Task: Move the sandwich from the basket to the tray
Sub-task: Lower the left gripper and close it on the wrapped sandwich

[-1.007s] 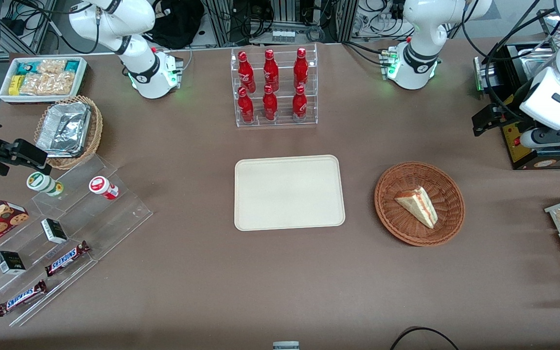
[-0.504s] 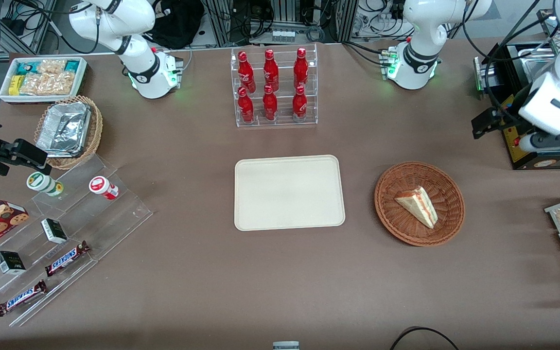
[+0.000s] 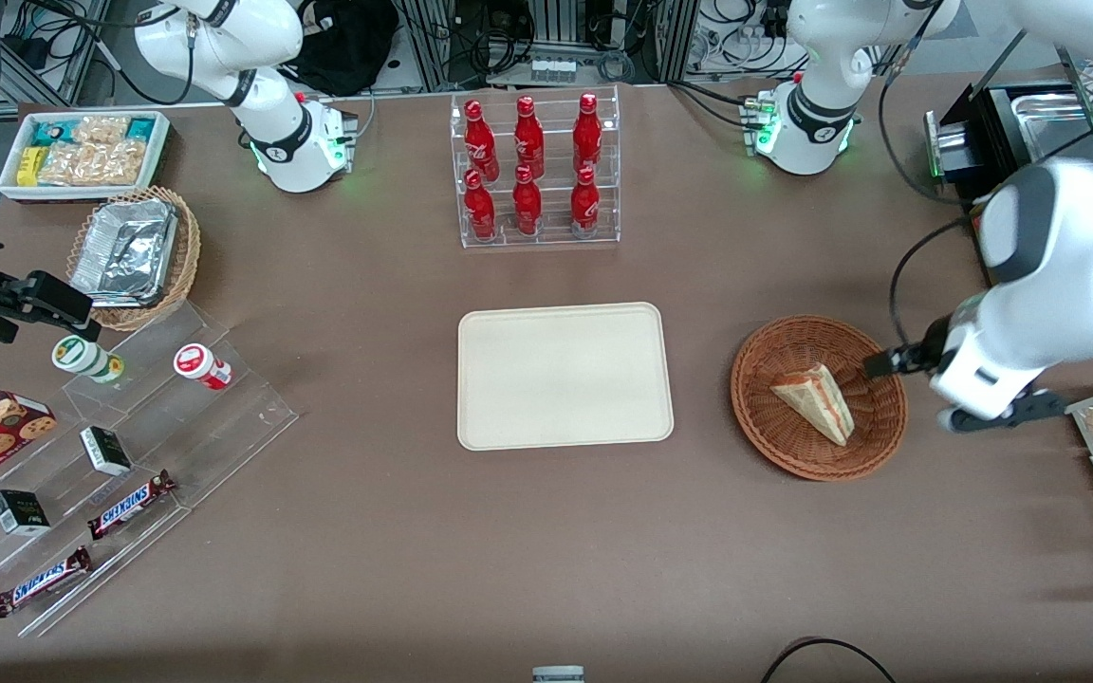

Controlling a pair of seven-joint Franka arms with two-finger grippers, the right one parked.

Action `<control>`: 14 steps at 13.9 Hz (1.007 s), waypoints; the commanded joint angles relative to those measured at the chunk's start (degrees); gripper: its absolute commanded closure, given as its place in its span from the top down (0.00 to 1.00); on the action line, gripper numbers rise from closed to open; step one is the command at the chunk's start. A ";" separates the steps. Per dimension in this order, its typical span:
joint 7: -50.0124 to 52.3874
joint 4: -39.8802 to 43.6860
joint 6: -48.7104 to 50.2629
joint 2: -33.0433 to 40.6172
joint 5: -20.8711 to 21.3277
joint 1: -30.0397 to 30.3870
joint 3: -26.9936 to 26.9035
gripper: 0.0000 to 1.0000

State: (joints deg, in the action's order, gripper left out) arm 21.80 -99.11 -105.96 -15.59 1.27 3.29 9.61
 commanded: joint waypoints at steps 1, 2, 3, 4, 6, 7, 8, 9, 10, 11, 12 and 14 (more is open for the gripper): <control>12.43 -6.78 -5.99 1.88 0.75 -0.48 0.93 1.00; 18.30 -9.06 -8.97 2.14 0.93 -0.57 1.29 1.00; 26.45 -10.91 -11.61 2.40 1.01 -0.65 1.55 1.00; 32.63 -12.24 -13.47 2.75 1.36 -0.65 2.51 1.00; 38.73 -15.13 -14.62 3.45 5.65 -0.65 3.13 1.00; 39.10 -16.54 -15.15 3.89 6.37 -0.65 3.14 1.00; 39.37 -17.69 -16.46 4.25 6.38 -0.65 3.22 1.00; 40.06 -19.26 -19.08 4.34 6.38 -0.65 3.48 1.00; 41.20 -20.41 -22.07 3.99 6.38 -0.65 3.49 1.00; 42.26 -21.47 -24.62 3.64 6.38 -0.65 3.49 1.00; 42.44 -22.00 -26.13 3.29 6.38 -0.65 3.49 1.00; 42.53 -22.88 -27.02 2.50 6.38 -0.57 3.57 1.00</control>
State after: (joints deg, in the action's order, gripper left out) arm 62.24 -120.07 -131.14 -13.66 6.58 2.68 12.89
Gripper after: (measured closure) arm 0.000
